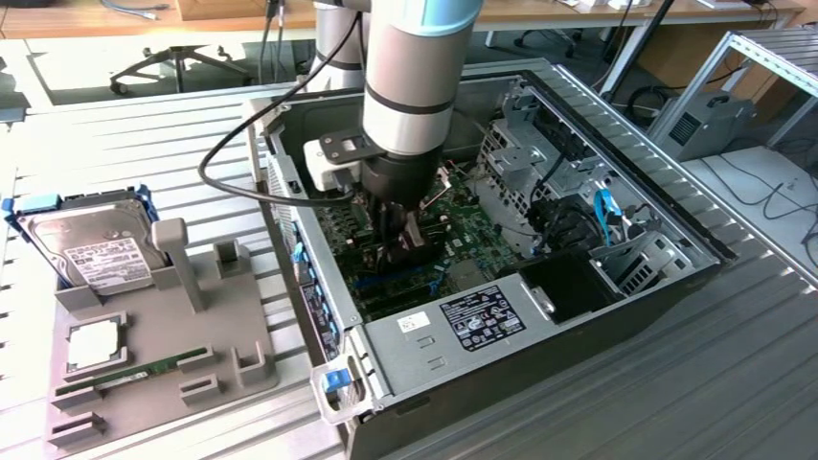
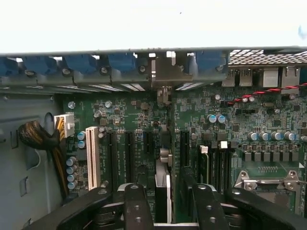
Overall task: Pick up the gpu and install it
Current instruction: 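Insert the gpu into the slot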
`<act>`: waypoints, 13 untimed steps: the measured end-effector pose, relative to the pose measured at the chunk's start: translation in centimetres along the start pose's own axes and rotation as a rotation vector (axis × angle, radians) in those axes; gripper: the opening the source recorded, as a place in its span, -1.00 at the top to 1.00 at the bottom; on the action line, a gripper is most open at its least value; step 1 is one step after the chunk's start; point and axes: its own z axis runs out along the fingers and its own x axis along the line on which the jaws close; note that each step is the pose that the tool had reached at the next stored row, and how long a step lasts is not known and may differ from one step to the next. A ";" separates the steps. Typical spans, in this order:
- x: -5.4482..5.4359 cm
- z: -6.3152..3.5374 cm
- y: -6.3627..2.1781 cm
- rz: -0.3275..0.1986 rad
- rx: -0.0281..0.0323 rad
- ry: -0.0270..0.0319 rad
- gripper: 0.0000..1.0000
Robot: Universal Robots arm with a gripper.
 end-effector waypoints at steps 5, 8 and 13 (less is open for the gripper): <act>0.0 -1.51 0.00 0.000 0.0001 0.0007 0.20; 0.0 -2.73 -0.01 0.000 0.0001 0.0011 0.20; 0.0 -4.16 -0.01 0.000 0.0001 0.0011 0.20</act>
